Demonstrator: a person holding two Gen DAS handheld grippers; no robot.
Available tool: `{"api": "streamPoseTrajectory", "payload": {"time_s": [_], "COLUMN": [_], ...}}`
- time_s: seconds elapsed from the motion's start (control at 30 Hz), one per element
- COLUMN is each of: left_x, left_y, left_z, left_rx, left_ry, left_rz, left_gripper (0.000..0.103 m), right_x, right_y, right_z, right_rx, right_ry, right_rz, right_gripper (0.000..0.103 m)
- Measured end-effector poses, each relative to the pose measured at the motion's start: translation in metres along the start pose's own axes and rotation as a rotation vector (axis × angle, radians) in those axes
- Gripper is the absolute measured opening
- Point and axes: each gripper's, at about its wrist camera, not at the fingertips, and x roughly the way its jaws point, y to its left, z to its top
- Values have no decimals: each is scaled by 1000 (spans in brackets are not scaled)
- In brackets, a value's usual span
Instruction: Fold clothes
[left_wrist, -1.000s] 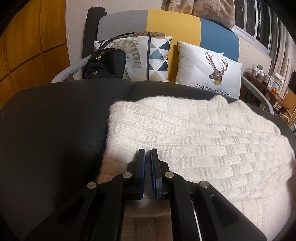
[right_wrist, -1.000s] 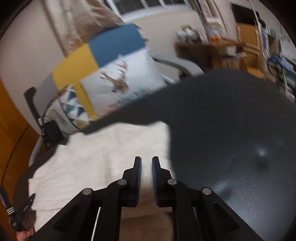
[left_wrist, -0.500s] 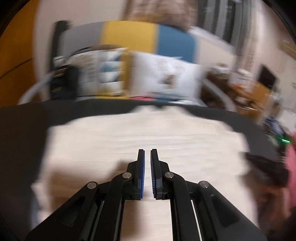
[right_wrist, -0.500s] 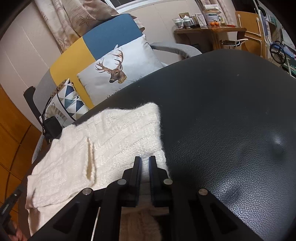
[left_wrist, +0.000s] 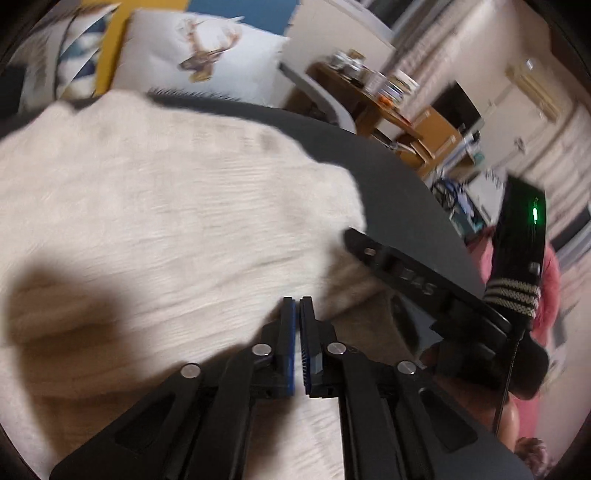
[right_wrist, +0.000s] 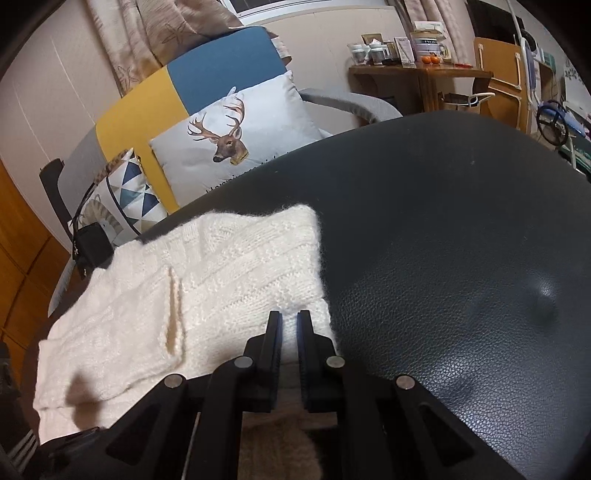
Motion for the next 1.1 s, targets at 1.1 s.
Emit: {"api": "streamPoseTrajectory", "payload": {"time_s": [1.1], "left_x": [-94], "left_y": [70], "left_z": [-29], "left_rx": [43], "left_ry": [-93], "left_rz": [349], "left_gripper": [4], "right_x": [-8], "right_y": [13], "right_z": [-7], "right_rx": [-33], "right_ry": [-7], "right_rz": [-47], "right_gripper": [6]}}
